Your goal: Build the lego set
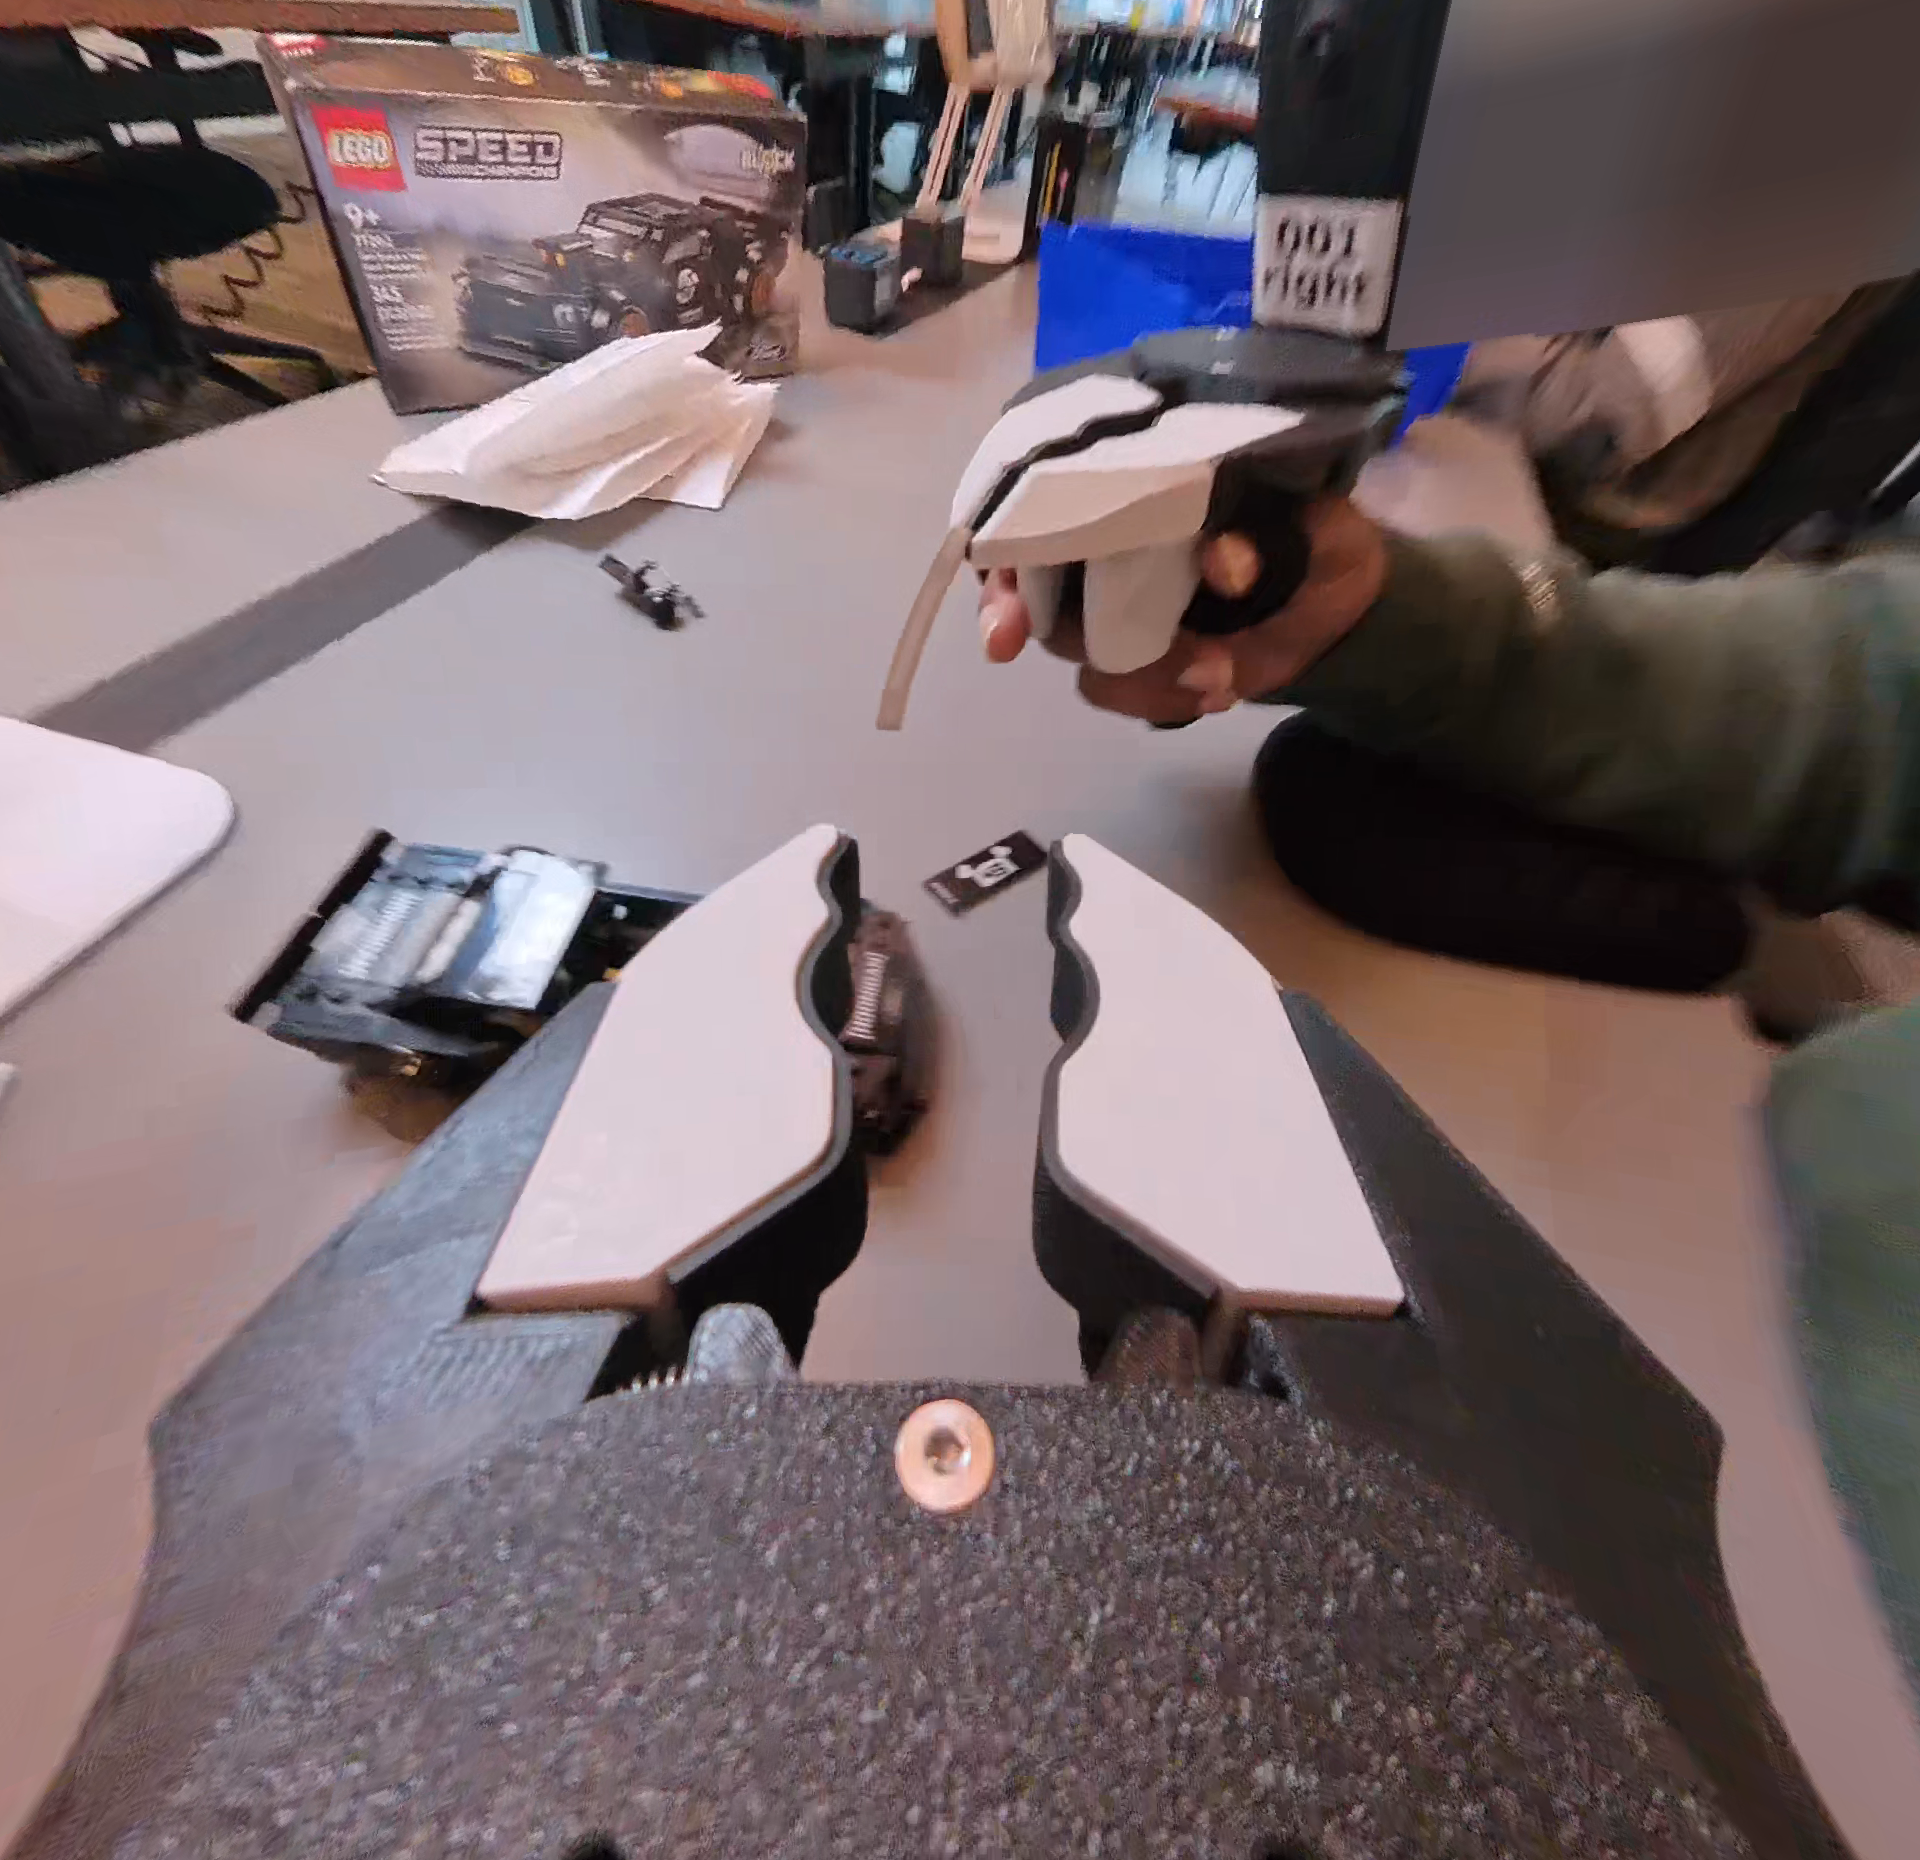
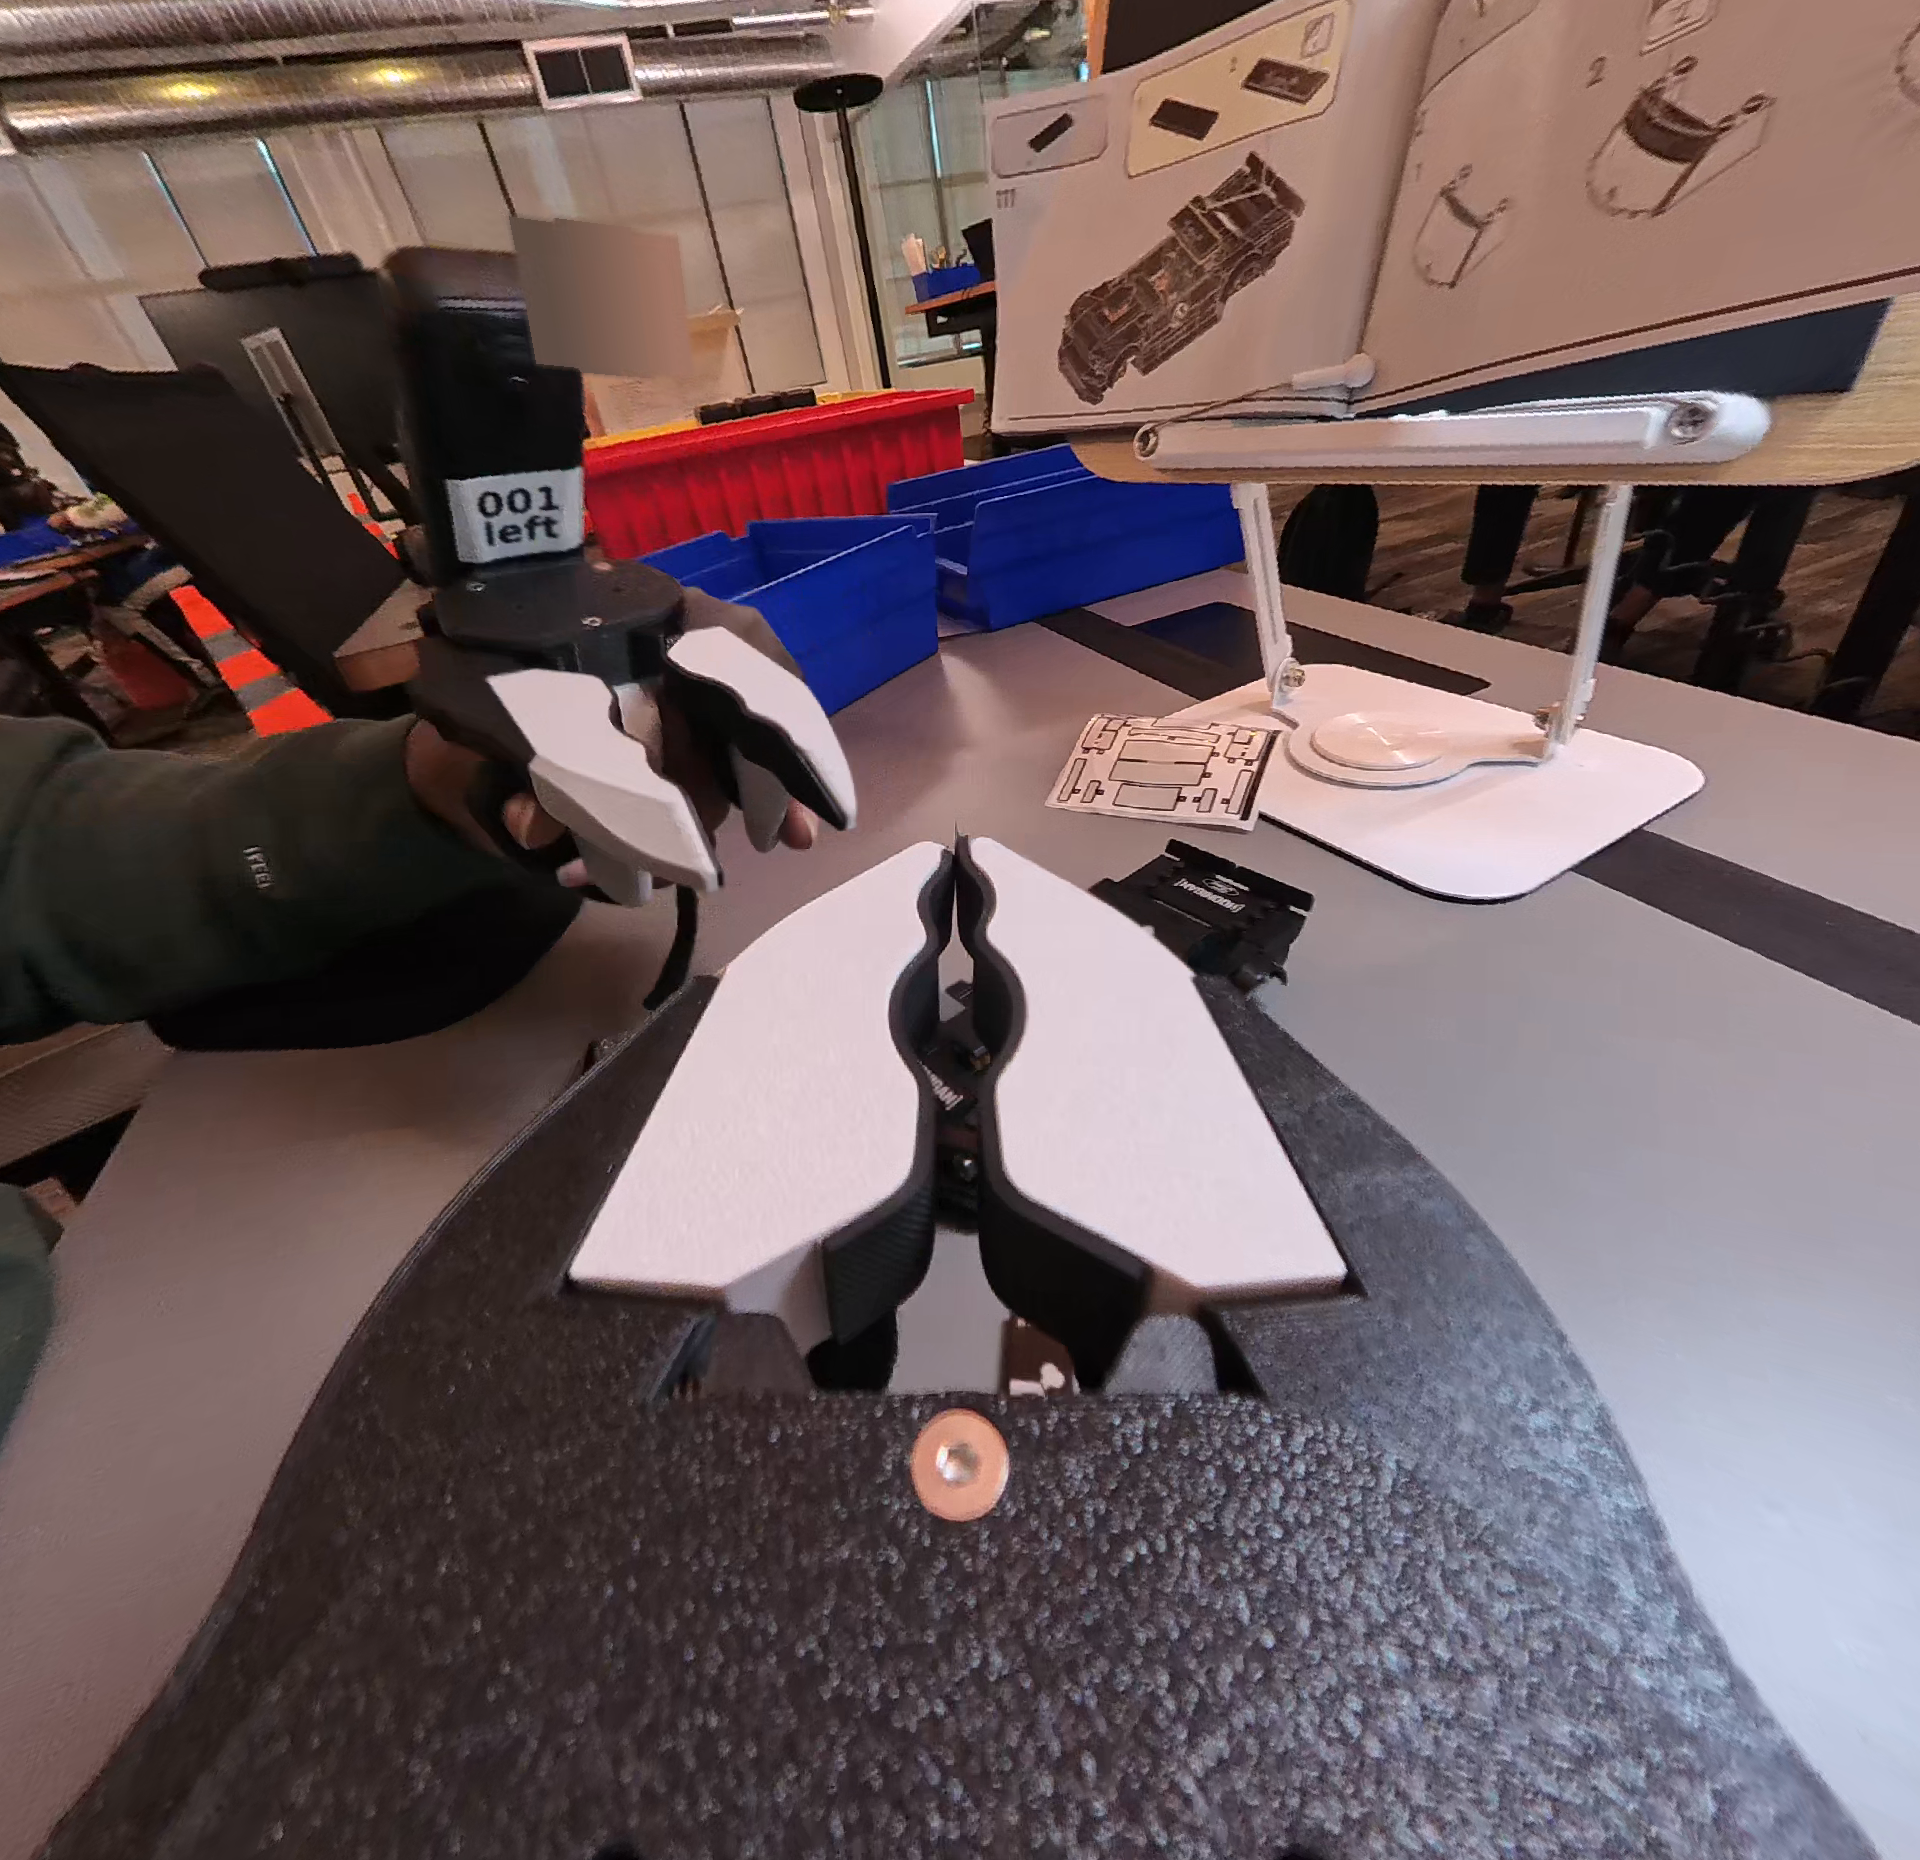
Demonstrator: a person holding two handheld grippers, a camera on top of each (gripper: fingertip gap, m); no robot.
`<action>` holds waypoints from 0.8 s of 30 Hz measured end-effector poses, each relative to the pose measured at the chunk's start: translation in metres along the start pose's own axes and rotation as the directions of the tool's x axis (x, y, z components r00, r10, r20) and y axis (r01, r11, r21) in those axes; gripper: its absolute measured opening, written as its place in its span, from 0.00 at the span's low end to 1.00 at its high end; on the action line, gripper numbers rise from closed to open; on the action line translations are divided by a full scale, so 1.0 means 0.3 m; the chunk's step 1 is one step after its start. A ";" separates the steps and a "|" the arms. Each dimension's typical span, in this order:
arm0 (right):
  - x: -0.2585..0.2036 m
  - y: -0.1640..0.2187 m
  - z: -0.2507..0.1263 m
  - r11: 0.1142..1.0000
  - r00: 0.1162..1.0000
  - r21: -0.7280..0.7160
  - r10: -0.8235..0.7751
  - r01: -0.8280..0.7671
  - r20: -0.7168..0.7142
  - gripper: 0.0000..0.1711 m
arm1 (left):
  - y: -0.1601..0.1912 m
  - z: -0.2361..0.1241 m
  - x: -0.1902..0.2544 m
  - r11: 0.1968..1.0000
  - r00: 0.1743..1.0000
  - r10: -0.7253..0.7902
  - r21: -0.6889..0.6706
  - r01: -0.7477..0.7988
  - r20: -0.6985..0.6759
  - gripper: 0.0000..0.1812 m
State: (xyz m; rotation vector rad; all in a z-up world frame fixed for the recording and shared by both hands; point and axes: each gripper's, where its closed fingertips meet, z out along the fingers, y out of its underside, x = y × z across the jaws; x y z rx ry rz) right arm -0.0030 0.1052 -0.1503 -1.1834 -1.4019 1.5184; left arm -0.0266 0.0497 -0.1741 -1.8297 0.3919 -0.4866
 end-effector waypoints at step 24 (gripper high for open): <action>-0.195 0.014 0.066 0.979 0.975 -0.028 -0.197 0.201 0.108 0.00 | -0.009 -0.114 -0.015 0.981 0.997 -0.022 0.193 0.006 0.081 0.00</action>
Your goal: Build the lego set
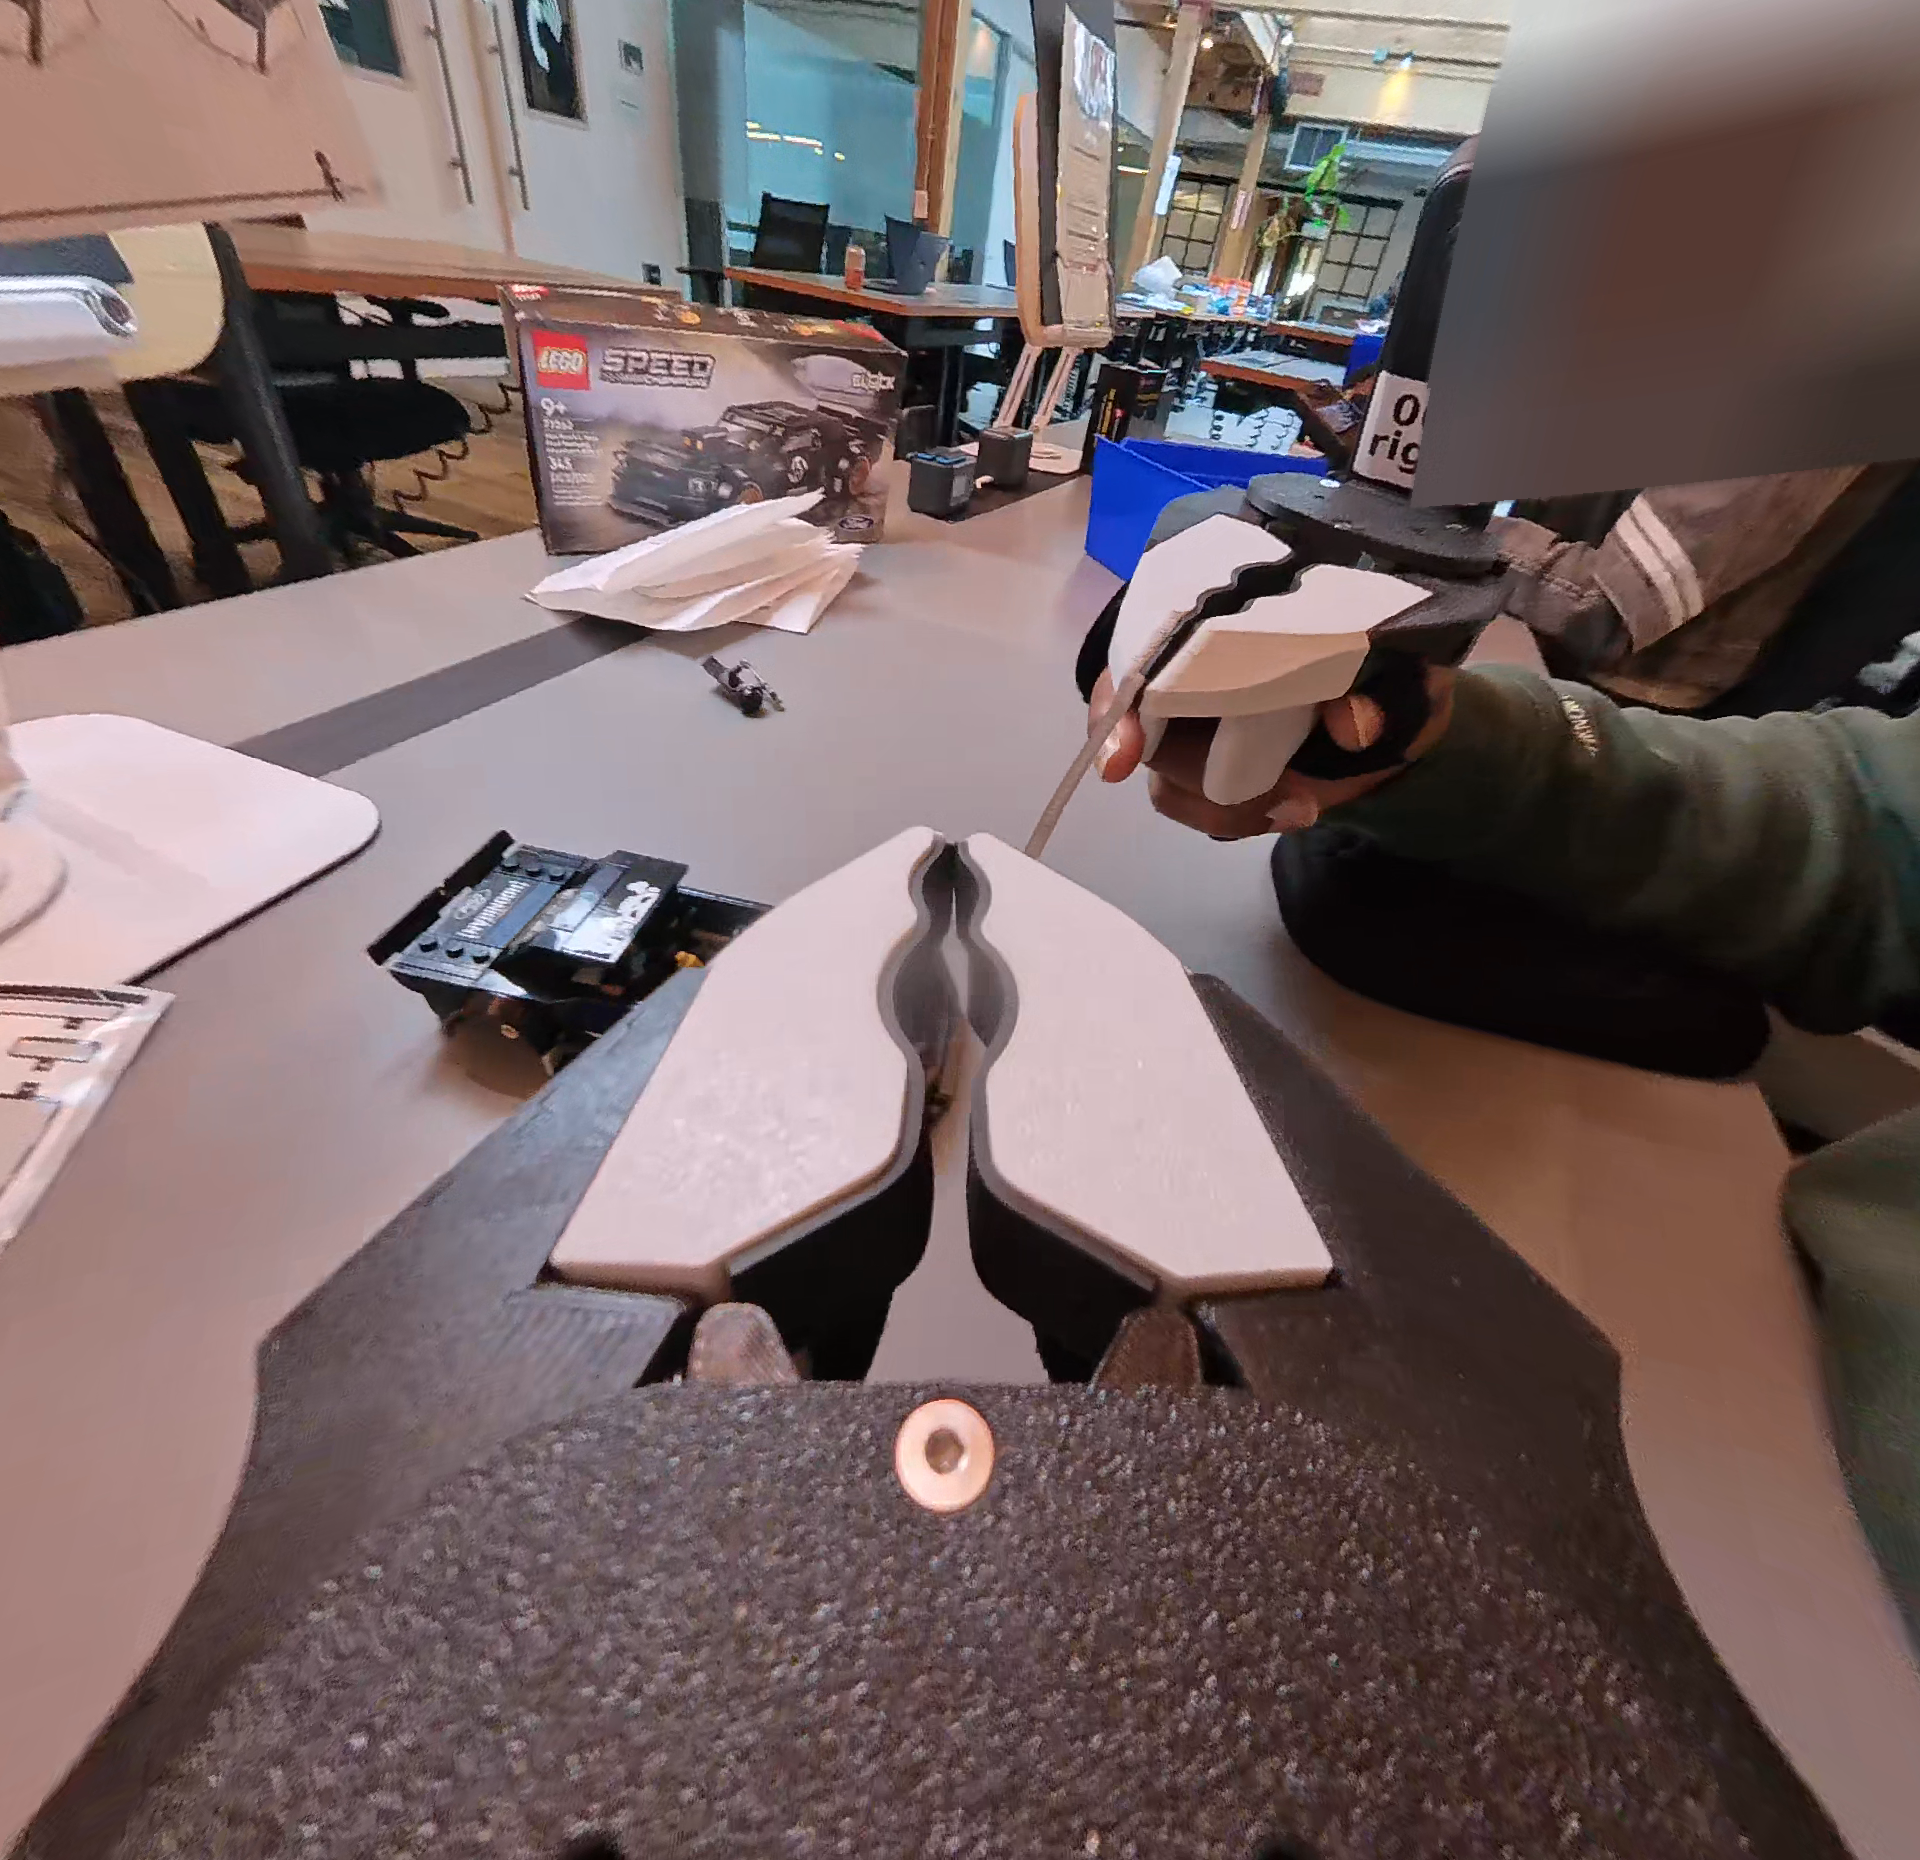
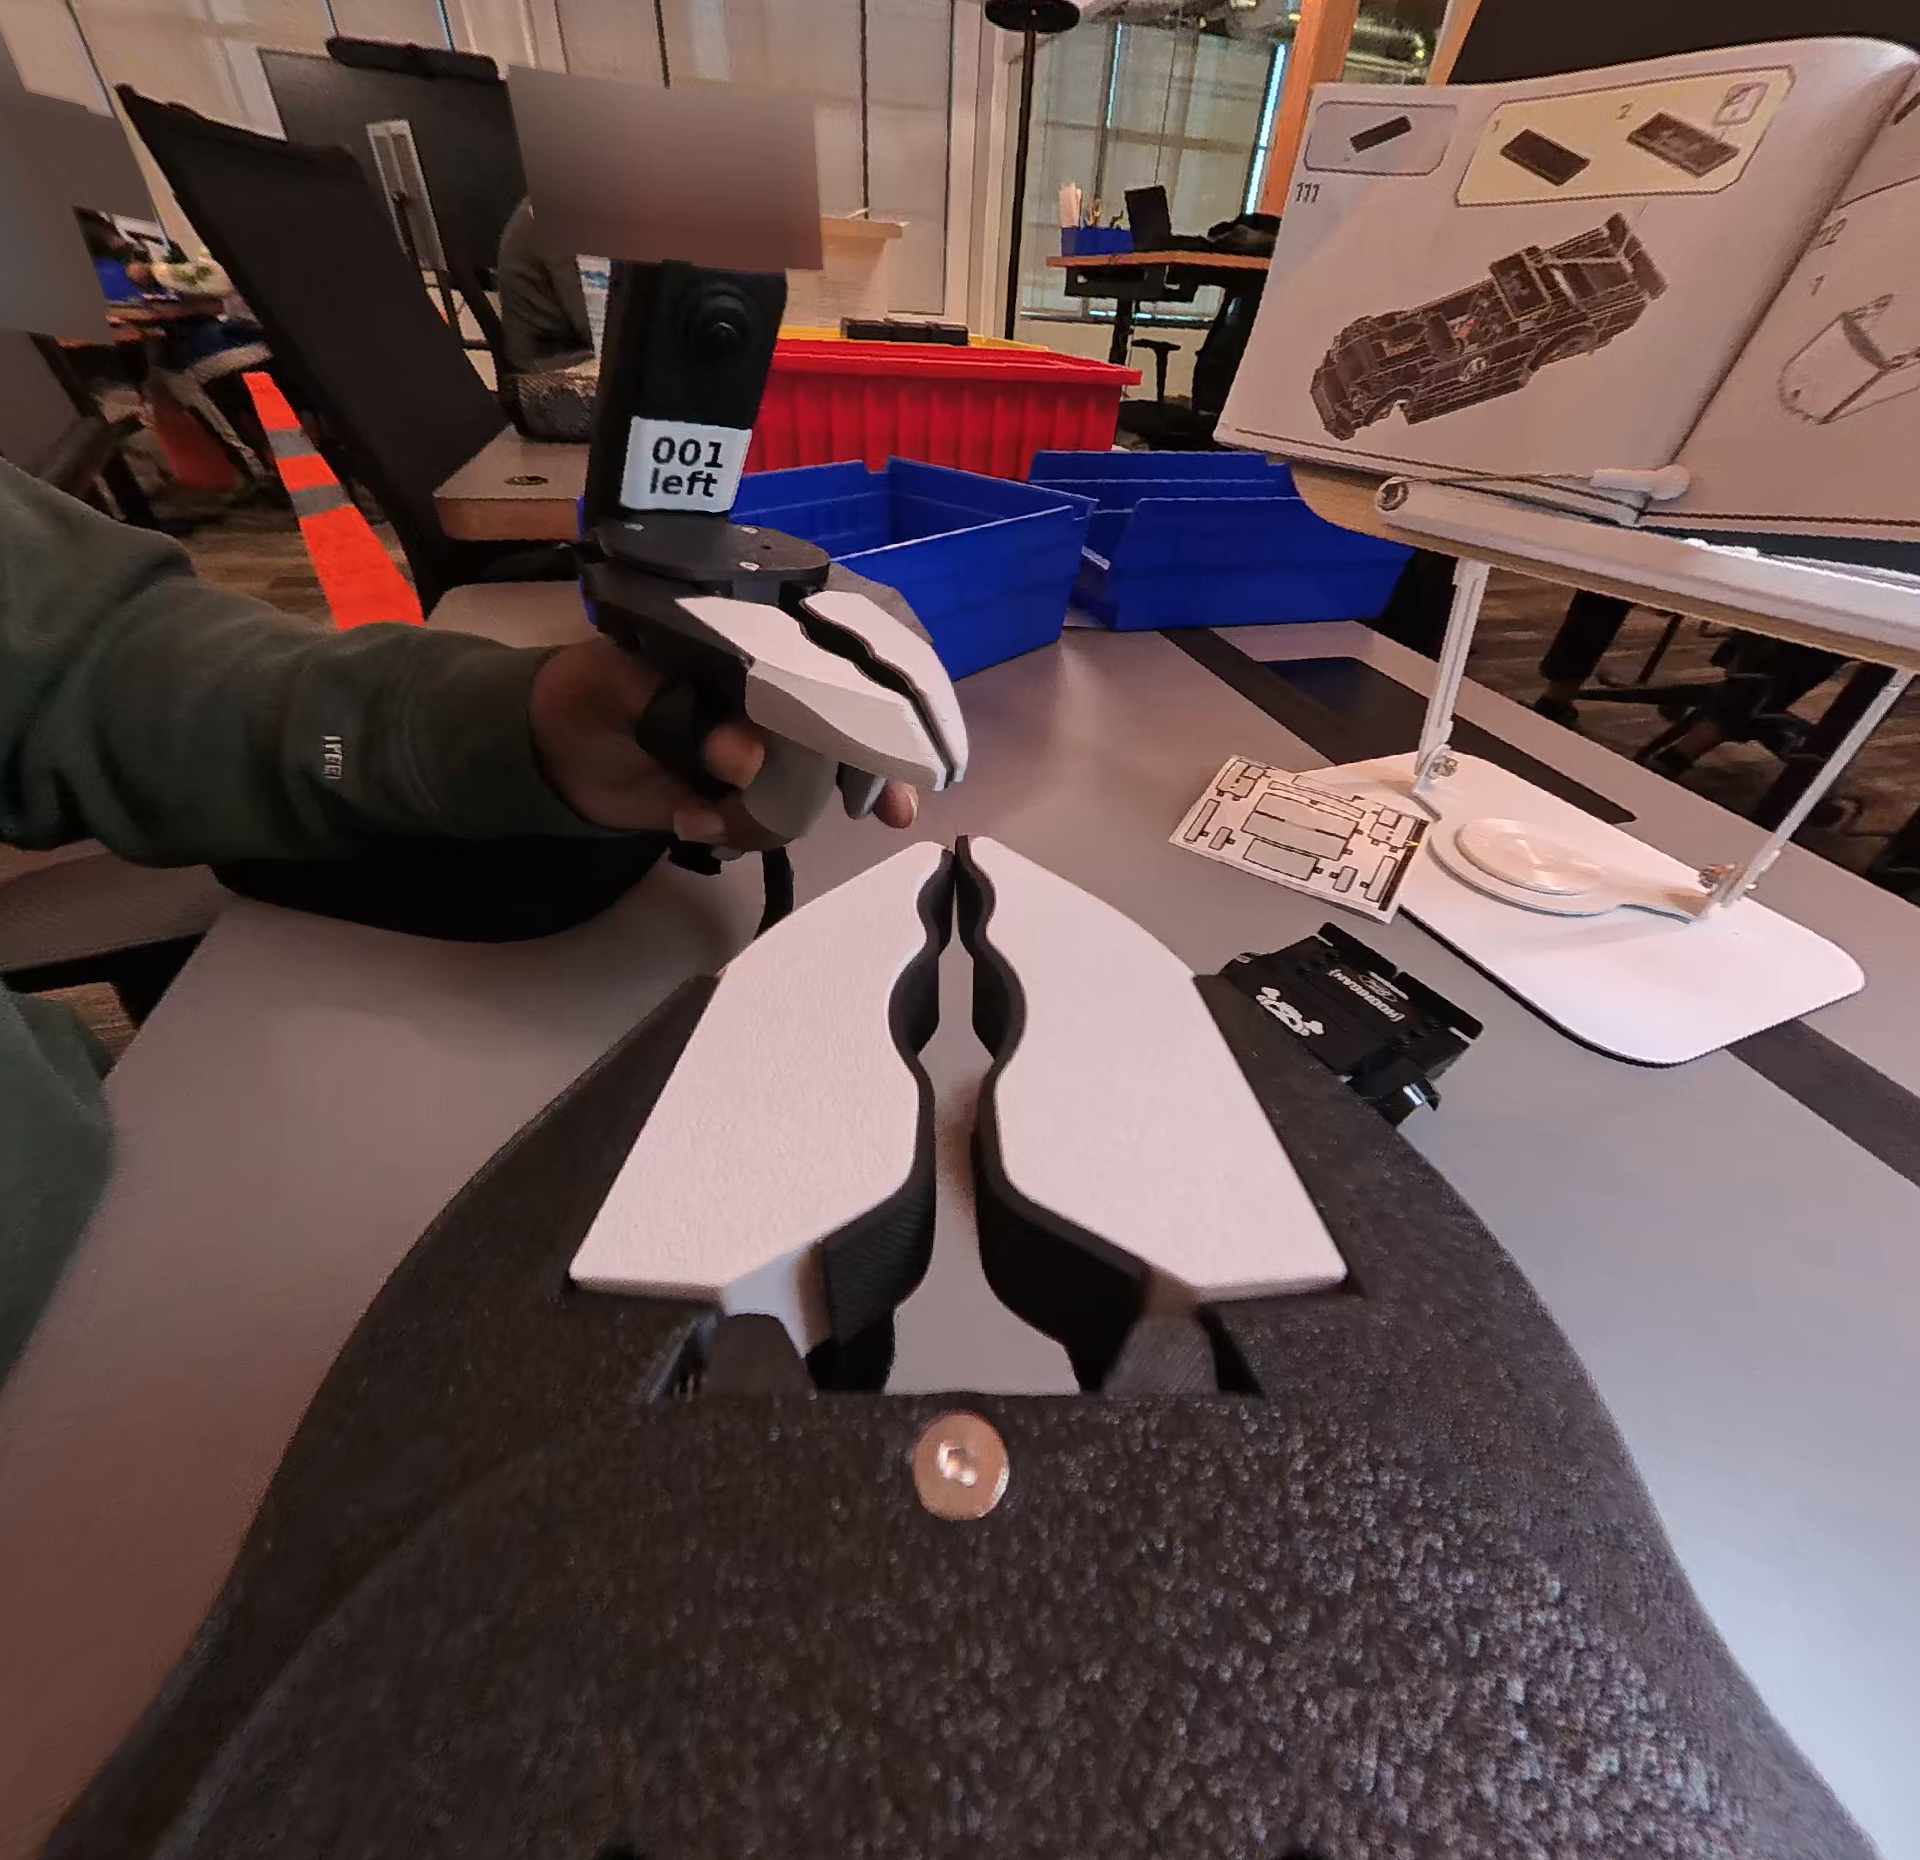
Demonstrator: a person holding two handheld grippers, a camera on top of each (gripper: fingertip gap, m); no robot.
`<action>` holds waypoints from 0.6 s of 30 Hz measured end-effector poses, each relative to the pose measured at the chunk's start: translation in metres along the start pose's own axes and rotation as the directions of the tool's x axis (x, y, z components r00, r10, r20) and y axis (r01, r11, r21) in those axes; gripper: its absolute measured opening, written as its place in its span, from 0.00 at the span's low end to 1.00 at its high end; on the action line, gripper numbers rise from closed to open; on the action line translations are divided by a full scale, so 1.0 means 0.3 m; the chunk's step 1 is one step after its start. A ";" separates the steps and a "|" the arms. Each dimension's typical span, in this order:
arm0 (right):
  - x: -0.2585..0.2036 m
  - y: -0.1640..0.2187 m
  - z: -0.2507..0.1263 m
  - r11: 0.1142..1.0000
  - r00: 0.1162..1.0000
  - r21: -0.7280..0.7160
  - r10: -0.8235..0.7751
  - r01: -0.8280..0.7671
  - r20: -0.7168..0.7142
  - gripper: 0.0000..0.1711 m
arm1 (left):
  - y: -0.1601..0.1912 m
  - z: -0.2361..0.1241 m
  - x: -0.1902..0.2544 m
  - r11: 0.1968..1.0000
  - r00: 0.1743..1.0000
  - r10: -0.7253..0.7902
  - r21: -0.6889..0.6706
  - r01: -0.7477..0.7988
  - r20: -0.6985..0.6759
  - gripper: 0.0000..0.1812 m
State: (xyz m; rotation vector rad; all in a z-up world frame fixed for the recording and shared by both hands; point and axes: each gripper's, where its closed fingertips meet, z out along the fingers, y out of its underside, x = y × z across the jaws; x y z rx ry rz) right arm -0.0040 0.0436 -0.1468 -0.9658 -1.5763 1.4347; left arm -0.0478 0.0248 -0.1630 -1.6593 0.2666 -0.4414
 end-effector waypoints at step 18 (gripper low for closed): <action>0.055 0.062 0.014 0.914 0.894 -0.199 -0.393 0.354 -0.215 0.00 | 0.058 0.037 0.039 0.989 0.990 -0.124 -0.087 0.118 -0.067 0.00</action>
